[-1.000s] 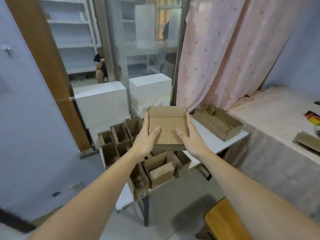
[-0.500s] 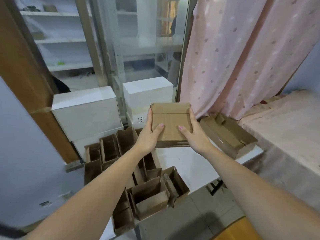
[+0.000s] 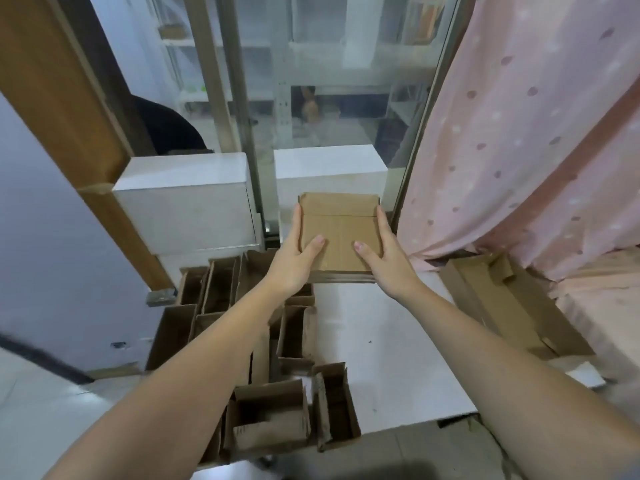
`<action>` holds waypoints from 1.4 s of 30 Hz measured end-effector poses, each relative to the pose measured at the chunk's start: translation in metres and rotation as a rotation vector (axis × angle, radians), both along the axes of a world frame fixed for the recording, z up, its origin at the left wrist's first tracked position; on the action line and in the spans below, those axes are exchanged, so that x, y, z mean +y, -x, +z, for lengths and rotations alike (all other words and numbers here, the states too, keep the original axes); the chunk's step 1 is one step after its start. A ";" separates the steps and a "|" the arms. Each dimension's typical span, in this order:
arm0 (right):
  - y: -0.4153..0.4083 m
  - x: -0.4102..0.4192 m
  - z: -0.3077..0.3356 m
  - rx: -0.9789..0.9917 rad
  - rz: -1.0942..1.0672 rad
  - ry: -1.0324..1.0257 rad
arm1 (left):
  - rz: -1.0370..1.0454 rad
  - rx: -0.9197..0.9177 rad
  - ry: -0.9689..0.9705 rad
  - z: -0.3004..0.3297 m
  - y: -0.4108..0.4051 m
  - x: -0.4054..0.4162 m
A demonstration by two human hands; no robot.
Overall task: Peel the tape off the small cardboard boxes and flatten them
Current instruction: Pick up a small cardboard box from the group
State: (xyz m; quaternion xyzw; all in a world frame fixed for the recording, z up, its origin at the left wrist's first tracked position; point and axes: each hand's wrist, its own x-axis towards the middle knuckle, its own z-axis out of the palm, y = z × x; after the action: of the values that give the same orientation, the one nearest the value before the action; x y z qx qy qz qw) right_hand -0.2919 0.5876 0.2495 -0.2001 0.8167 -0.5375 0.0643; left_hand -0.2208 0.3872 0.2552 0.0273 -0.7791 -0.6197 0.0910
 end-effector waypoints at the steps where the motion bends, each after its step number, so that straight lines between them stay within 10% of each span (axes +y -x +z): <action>1: 0.007 -0.002 -0.004 -0.007 0.010 0.003 | 0.022 -0.006 0.007 -0.002 0.004 -0.001; 42: 0.140 0.178 -0.072 -0.057 0.240 -0.089 | 0.361 -0.179 -0.004 -0.082 0.093 0.205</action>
State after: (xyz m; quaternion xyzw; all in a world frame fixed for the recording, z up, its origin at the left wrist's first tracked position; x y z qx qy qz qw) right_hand -0.4323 0.7659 0.1770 -0.2780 0.8077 -0.4947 0.1598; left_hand -0.3138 0.5919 0.1737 0.2217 -0.7654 -0.5898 0.1309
